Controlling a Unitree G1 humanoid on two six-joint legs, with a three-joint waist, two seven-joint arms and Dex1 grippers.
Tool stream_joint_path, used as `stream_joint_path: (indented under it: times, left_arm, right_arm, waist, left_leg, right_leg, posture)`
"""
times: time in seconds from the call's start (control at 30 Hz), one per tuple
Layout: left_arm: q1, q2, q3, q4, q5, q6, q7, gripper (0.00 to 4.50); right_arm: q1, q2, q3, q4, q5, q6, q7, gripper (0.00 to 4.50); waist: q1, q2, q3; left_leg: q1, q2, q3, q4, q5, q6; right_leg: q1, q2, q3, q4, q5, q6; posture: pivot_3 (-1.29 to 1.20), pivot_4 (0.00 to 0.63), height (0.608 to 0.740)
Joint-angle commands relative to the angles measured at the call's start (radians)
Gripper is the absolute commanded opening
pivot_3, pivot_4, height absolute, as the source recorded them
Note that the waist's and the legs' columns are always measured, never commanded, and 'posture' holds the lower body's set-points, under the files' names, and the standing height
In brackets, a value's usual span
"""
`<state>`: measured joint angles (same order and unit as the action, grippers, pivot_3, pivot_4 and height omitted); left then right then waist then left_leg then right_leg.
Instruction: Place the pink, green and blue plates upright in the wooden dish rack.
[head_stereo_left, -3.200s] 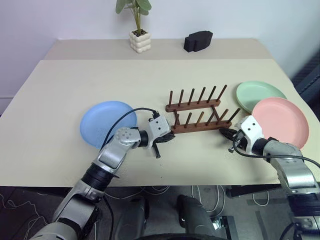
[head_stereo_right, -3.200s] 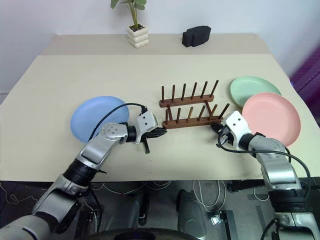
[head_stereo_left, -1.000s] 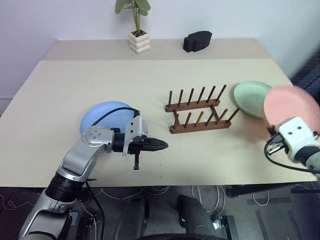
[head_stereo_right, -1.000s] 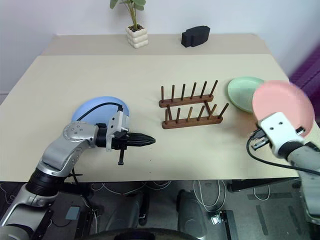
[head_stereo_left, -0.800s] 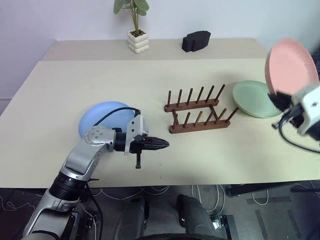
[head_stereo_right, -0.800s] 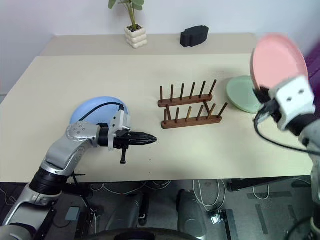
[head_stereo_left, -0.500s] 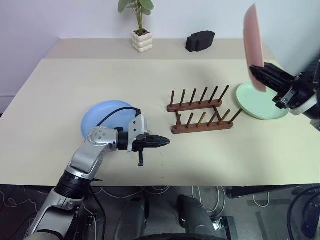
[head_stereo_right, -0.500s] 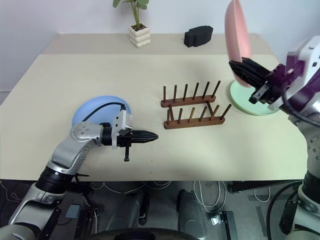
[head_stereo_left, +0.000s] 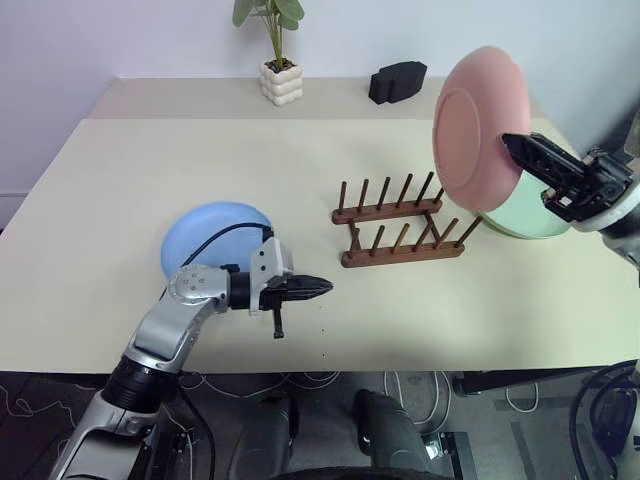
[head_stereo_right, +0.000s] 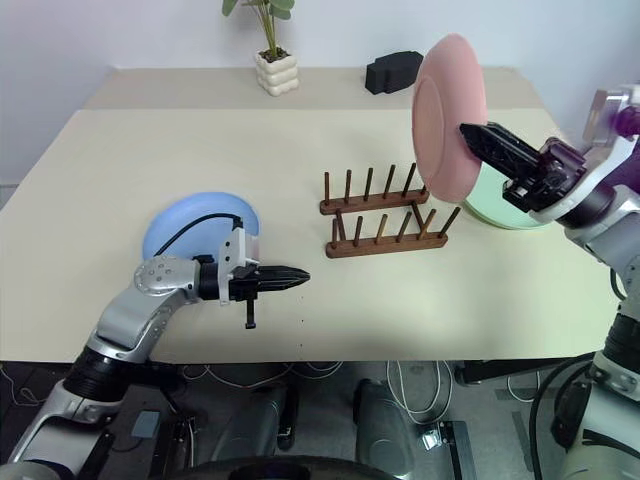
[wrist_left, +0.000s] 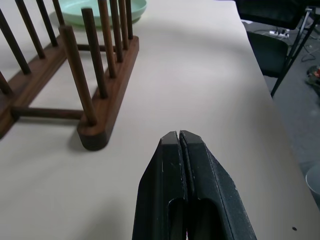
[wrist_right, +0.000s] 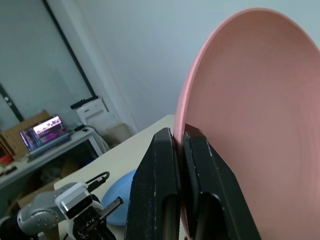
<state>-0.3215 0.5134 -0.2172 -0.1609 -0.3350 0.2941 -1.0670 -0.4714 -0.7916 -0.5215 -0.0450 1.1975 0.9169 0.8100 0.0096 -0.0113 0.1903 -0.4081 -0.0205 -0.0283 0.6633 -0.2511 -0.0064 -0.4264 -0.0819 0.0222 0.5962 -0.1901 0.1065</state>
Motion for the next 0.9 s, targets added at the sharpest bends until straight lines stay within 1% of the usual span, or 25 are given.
stream_joint_path:
  times: [0.03,0.5,0.67,0.83,0.9]
  left_arm:
    - [0.000,0.010,0.024,-0.036,-0.008,-0.021,0.001,0.00]
    - [-0.013,0.005,0.015,-0.040,-0.008,-0.009,0.011,0.00]
    - [-0.017,0.001,0.012,-0.029,-0.004,-0.017,0.008,0.00]
    - [-0.019,-0.003,0.009,-0.022,0.000,-0.022,0.008,0.00]
    - [-0.019,-0.004,0.010,-0.021,0.002,-0.023,0.008,0.00]
  right_arm:
    - [-0.025,-0.005,-0.005,0.029,-0.011,-0.018,0.022,0.04]
    - [-0.005,0.011,-0.016,0.166,-0.024,0.003,0.054,0.04]
    - [-0.004,0.026,-0.036,0.193,0.007,0.035,0.057,0.04]
    - [0.009,0.039,-0.037,0.200,-0.007,0.038,0.056,0.04]
    - [0.014,0.045,-0.036,0.201,-0.017,0.029,0.048,0.66]
  waist:
    - [0.000,0.000,0.000]
    - [0.000,0.000,0.000]
    - [0.000,0.000,0.000]
    - [-0.001,0.000,0.000]
    - [0.000,0.000,0.000]
  left_leg:
    - [0.000,0.000,0.000,0.000,0.000,0.000]
    - [0.000,0.000,0.000,0.000,0.000,0.000]
    - [0.000,0.000,0.000,0.000,0.000,0.000]
    - [0.000,0.000,0.000,0.000,0.000,0.000]
    - [0.000,0.000,0.000,0.000,0.000,0.000]
  right_leg:
    - [0.000,0.000,0.000,0.000,0.000,0.000]
    - [0.000,0.000,0.000,0.000,0.000,0.000]
    - [0.000,0.000,0.000,0.000,0.000,0.000]
    - [0.000,0.000,0.000,0.000,0.000,0.000]
    - [0.000,0.000,0.000,0.000,0.000,0.000]
  posture:
    - [0.00,0.150,0.736]
    - [0.00,0.150,0.736]
    - [0.00,0.150,0.736]
    - [0.00,0.150,0.736]
    - [0.00,0.150,0.736]
